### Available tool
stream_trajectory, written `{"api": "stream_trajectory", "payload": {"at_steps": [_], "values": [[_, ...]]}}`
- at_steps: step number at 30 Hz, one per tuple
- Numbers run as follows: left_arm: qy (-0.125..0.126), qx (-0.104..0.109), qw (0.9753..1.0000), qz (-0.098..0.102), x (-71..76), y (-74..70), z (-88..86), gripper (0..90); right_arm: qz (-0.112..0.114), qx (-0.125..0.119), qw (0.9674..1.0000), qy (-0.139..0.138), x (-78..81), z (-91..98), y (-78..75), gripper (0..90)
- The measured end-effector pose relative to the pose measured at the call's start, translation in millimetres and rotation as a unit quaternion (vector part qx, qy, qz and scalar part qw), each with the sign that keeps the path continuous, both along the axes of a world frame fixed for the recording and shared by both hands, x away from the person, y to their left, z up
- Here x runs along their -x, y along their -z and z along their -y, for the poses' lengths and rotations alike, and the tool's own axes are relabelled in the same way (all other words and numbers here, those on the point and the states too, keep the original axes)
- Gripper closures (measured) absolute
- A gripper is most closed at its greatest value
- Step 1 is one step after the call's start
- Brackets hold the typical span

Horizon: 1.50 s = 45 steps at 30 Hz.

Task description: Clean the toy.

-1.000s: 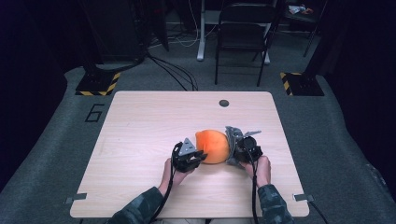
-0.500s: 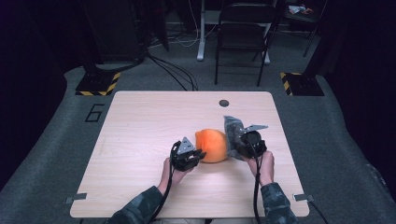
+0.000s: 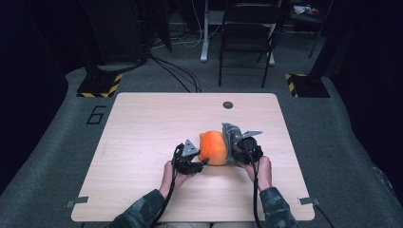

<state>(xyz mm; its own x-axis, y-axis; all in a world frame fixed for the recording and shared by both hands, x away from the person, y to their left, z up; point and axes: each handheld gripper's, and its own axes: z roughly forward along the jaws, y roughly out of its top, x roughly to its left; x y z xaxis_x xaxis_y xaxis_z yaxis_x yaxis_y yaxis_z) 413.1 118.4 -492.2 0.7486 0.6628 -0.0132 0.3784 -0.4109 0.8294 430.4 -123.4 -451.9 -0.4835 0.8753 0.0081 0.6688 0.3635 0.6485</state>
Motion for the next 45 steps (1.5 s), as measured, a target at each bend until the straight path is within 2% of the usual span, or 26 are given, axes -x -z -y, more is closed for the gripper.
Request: {"api": "stream_trajectory", "payload": {"at_steps": [4,7,11,14,17,19,21,23,24,30,32,33,36,41,45], "values": [[0.002,0.006,1.0000,0.003,-0.1,2.7,1.9,69.4,0.004,0.004,1.0000,-0.004,0.8,0.1,3.4,70.4],[0.006,0.010,0.9999,0.007,0.4,0.2,1.9,75.7,0.014,0.004,0.9999,-0.001,1.3,2.6,2.3,71.9],[0.008,0.024,0.9997,0.004,1.9,-5.6,0.4,78.0,0.040,-0.011,0.9991,0.010,6.5,1.6,-12.8,73.3],[0.005,0.039,0.9992,0.006,3.2,-10.5,-0.8,78.3,0.046,-0.039,0.9981,-0.008,12.4,-1.7,-28.5,73.1],[0.012,0.047,0.9988,0.007,6.8,-15.6,-0.7,78.3,0.066,-0.050,0.9961,-0.030,21.0,-13.8,-40.4,72.9],[0.017,0.053,0.9984,0.008,9.3,-17.7,0.4,78.4,0.069,-0.046,0.9956,-0.043,24.8,-23.3,-41.5,72.6],[0.026,0.045,0.9986,0.004,10.0,-17.6,1.5,78.6,0.064,-0.034,0.9963,-0.047,24.2,-29.9,-35.2,72.5],[0.024,0.045,0.9987,0.000,8.8,-14.4,2.1,78.6,0.059,-0.027,0.9972,-0.038,22.0,-31.9,-26.8,72.4],[0.027,0.047,0.9986,-0.004,7.9,-13.9,1.4,78.6,0.053,-0.031,0.9974,-0.036,20.5,-30.3,-24.5,72.3],[0.022,0.046,0.9987,-0.001,6.0,-13.2,0.6,78.5,0.049,-0.003,0.9986,-0.019,15.5,-20.0,-18.5,72.4],[0.022,0.047,0.9986,-0.002,5.7,-12.6,0.3,78.5,0.041,-0.007,0.9991,-0.011,13.2,-15.7,-15.9,72.4],[0.023,0.046,0.9986,-0.005,5.6,-12.4,0.0,78.4,0.042,0.000,0.9991,-0.010,11.3,-13.0,-14.4,72.4],[0.025,0.045,0.9987,-0.009,4.7,-11.3,-0.9,78.0,0.030,0.004,0.9996,0.002,7.2,-6.6,-7.3,72.4],[0.022,0.045,0.9987,-0.005,4.8,-11.0,-0.2,77.8,0.010,0.034,0.9990,0.027,0.5,4.8,9.4,72.5],[0.027,0.040,0.9988,-0.006,3.2,-11.1,-1.3,77.8,-0.025,0.041,0.9982,0.036,-6.0,13.2,29.8,72.5]]}}
